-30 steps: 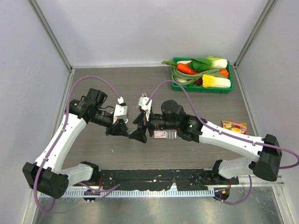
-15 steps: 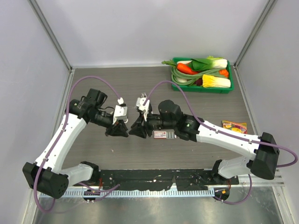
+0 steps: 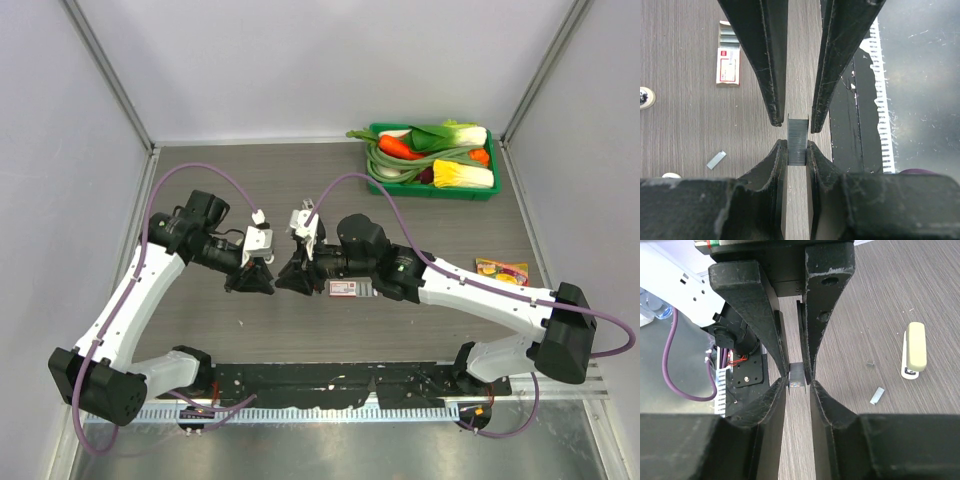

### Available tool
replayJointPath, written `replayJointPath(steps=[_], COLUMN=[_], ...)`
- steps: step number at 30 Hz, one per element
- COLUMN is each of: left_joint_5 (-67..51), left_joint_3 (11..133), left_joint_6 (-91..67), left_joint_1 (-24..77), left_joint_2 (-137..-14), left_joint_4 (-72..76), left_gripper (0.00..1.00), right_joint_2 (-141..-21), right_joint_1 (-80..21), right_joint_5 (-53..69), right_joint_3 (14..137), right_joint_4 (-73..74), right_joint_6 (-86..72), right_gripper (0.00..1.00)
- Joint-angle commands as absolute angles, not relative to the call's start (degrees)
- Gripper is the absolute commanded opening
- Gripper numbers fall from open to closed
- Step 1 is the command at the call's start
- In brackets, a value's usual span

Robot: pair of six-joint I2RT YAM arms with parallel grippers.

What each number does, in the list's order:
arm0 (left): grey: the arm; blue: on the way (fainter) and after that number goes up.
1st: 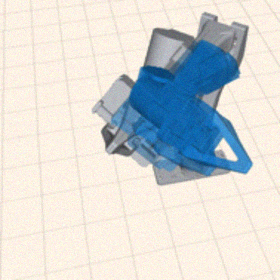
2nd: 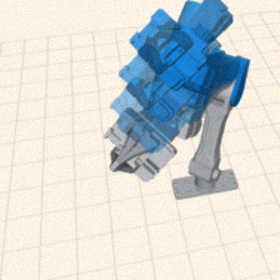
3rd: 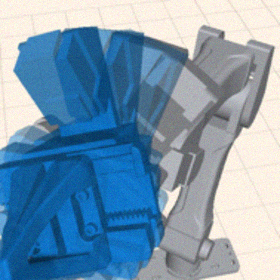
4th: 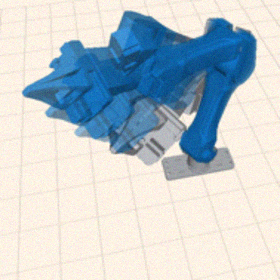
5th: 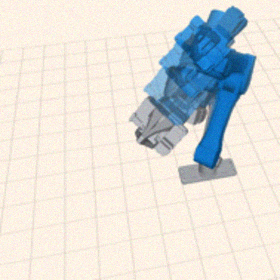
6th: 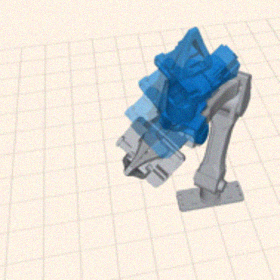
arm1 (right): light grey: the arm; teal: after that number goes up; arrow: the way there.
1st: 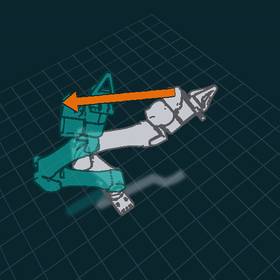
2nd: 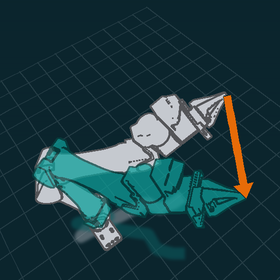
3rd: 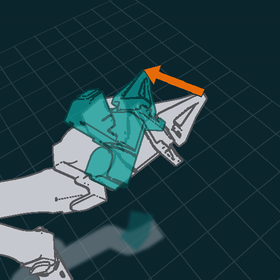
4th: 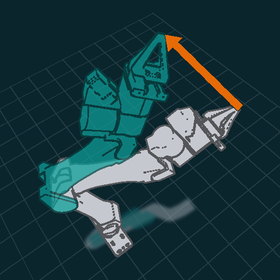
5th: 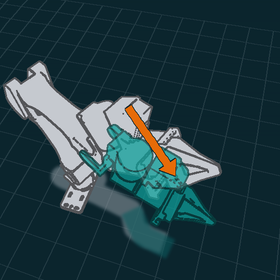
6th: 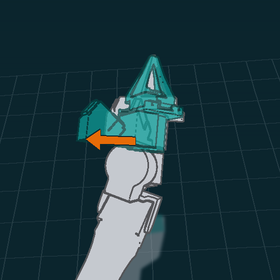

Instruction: Unload the staples from the stapler

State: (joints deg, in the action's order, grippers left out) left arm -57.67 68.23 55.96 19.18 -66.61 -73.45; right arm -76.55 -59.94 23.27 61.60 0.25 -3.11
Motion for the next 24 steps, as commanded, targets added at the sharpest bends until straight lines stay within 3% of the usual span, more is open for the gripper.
replayJointPath(steps=[1, 7, 15, 18, 24], left_joint_5=[-59.8, -59.5, -59.5, -59.7, -59.9], left_joint_3=[70.1, 70.0, 70.1, 70.3, 70.3], left_joint_6=[56.6, 56.7, 56.8, 56.7, 56.9], left_joint_1=[19.4, 19.5, 19.5, 19.5, 19.5], left_joint_2=[-66.4, -66.4, -66.1, -66.2, -66.1], left_joint_4=[-73.4, -73.5, -73.6, -73.7, -73.7], left_gripper=[0.01, 0.01, 0.01, 0.01, 0.01], right_joint_2=[-76.7, -76.8, -77.9, -78.4, -78.2], right_joint_1=[-60.2, -60.2, -60.2, -60.2, -60.2], right_joint_5=[23.9, 24.9, 25.8, 25.8, 25.4], right_joint_3=[63.7, 63.5, 63.5, 63.6, 63.2], right_joint_4=[-2.8, -3.3, -3.4, -3.8, -5.5], right_joint_6=[-3.0, -3.3, -3.6, -3.8, -4.0], right_gripper=[0.34, 0.48, 0.49, 0.43, 0.16])
